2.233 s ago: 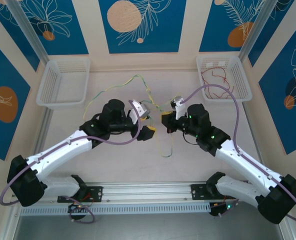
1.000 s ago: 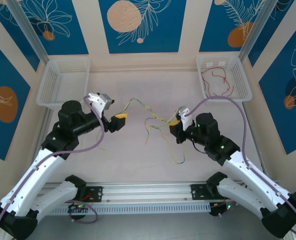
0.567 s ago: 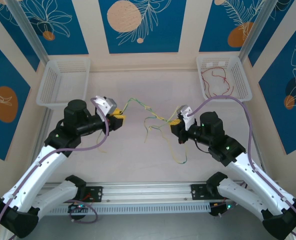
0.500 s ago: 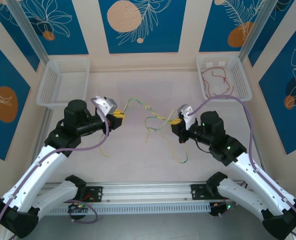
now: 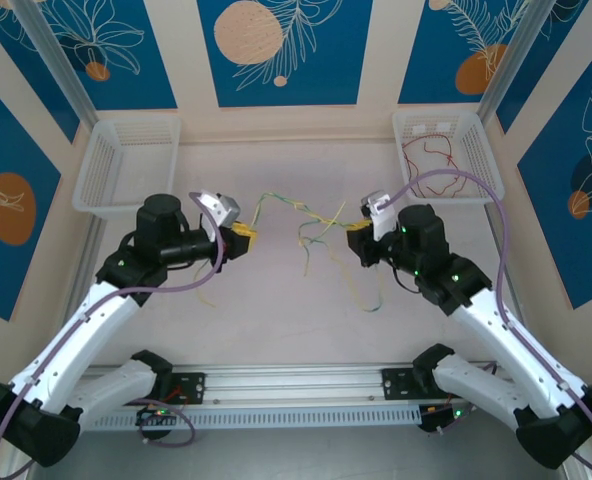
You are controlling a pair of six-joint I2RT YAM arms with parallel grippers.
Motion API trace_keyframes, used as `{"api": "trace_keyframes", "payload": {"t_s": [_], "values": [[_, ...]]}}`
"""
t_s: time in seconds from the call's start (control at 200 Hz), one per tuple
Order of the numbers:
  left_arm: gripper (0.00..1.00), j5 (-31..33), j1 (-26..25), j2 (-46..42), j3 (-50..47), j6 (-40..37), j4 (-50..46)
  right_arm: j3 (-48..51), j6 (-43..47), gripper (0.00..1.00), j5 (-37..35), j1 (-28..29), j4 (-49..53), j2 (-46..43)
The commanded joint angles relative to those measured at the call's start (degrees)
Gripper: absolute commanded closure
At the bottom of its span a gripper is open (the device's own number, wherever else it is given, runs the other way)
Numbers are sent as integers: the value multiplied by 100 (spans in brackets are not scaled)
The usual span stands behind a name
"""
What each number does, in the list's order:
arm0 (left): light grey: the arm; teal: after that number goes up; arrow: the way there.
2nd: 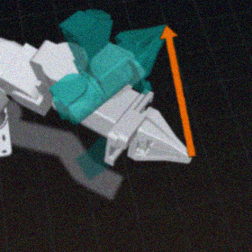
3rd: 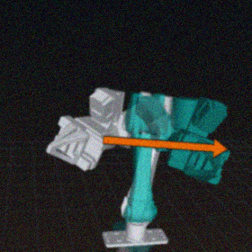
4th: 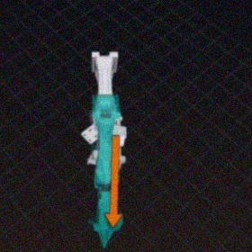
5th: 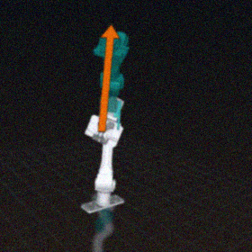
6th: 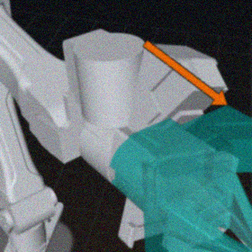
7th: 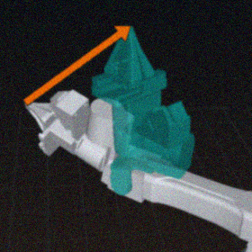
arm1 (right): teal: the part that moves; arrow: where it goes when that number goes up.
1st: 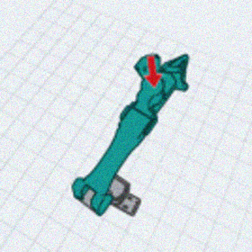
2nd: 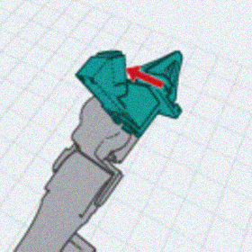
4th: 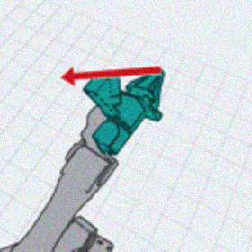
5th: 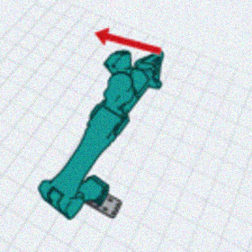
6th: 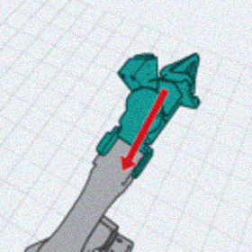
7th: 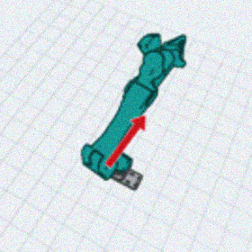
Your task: Untangle the cables
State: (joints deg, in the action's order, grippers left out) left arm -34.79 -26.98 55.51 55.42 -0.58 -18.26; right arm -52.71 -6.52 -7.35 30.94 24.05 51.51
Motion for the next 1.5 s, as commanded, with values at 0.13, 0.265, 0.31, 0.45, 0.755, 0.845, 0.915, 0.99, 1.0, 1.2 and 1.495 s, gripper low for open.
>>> {"api": "trace_keyframes", "payload": {"t_s": [0.13, 0.265, 0.31, 0.45, 0.755, 0.845, 0.915, 0.99, 1.0, 1.2, 1.495], "values": [[100, -532, -1, 403, 83, 1337, 1144, -465, -977, 61, 17, -88, 137, 1476], [100, -188, -33, 402, -187, 1773, 1553, -470, -1405, 50, -342, -88, 41, 1580], [100, -116, -29, 378, -252, 1796, 1549, -407, -1393, 46, -550, -112, -11, 1380], [100, -43, -51, 230, -332, 1333, 1211, -369, -1151, 29, -153, -544, 10, 651], [100, 1609, -165, 197, -141, 181, 207, -1264, -989, 21, 1605, -1329, 1040, 404], [100, 1927, -268, 252, -113, 4, 221, -1381, -1173, 21, 1739, -1410, 1116, 479], [100, 2312, -554, 276, -58, -539, 88, -1458, -1224, 22, 1987, -1422, 1099, 562], [100, 2816, -929, 368, 43, -1216, -83, -1666, -1231, 26, 2191, -1420, 1213, 716], [100, 2832, -962, 394, 60, -1317, -130, -1700, -1216, 27, 2240, -1423, 1222, 741], [100, 4050, -1761, 776, 120, -3009, -190, -2928, -515, 32, 3126, -1207, 2422, 1730], [100, 3879, -2320, 665, -474, -4494, 1062, -4435, 279, 32, 3374, -901, 4004, 3094]]}}
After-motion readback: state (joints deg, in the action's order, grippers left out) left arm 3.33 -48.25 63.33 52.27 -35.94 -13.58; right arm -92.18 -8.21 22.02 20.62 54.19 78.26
